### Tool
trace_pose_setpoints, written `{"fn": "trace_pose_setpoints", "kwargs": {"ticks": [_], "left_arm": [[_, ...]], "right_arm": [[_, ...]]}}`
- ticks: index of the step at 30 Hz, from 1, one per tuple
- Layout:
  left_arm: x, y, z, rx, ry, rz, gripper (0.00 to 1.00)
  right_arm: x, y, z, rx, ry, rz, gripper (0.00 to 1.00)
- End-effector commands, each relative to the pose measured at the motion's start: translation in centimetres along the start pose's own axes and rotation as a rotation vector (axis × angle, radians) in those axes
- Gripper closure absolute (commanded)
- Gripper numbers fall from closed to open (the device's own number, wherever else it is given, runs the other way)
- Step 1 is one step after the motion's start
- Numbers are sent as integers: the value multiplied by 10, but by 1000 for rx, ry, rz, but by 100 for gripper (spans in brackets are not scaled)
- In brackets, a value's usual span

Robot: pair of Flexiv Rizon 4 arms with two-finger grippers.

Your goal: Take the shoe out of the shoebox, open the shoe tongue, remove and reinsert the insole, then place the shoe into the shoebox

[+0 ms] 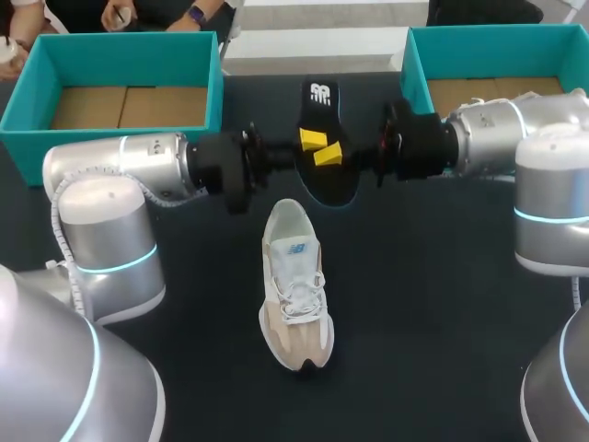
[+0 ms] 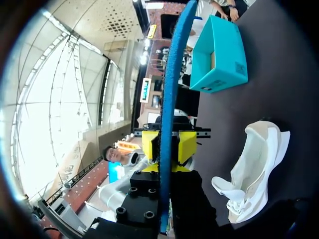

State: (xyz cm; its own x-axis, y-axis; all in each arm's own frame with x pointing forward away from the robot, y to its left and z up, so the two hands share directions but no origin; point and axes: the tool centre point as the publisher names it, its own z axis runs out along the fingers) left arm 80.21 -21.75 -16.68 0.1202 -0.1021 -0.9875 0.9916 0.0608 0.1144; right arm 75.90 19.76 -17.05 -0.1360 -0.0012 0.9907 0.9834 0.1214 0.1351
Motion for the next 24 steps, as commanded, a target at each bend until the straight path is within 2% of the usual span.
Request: {"fn": "trace_pose_setpoints", "kwargs": {"ticks": [1, 4, 8, 10, 14, 16, 17, 18, 20, 24], "left_arm": [[-9, 0, -7, 10, 32, -40, 0], [-14, 2, -19, 9, 66, -77, 0], [-18, 8, -45, -37, 128, -184, 0], [-18, 8, -50, -44, 140, -207, 0], [-21, 5, -75, -75, 236, -364, 0], [-21, 5, -75, -75, 236, -364, 0], [-22, 1, -88, -106, 266, -496, 0], [-22, 1, -88, -106, 266, -496, 0], [-16, -1, -106, -152, 323, -639, 0], [-6, 1, -121, -203, 364, -761, 0]], "right_arm": [[0, 3, 1, -4, -15, -2, 100], [1, 5, 0, -10, -30, -2, 100], [-3, 9, -2, -28, -62, -34, 100], [-4, 10, -3, -34, -69, -46, 100], [-8, 16, -2, -61, -95, -139, 100], [-8, 16, -2, -61, -95, -139, 100], [-6, 21, -2, -73, -118, -205, 100], [-6, 21, -2, -73, -118, -205, 100], [-4, 25, 2, -76, -150, -271, 100], [-4, 28, 6, -73, -161, -316, 100]]}}
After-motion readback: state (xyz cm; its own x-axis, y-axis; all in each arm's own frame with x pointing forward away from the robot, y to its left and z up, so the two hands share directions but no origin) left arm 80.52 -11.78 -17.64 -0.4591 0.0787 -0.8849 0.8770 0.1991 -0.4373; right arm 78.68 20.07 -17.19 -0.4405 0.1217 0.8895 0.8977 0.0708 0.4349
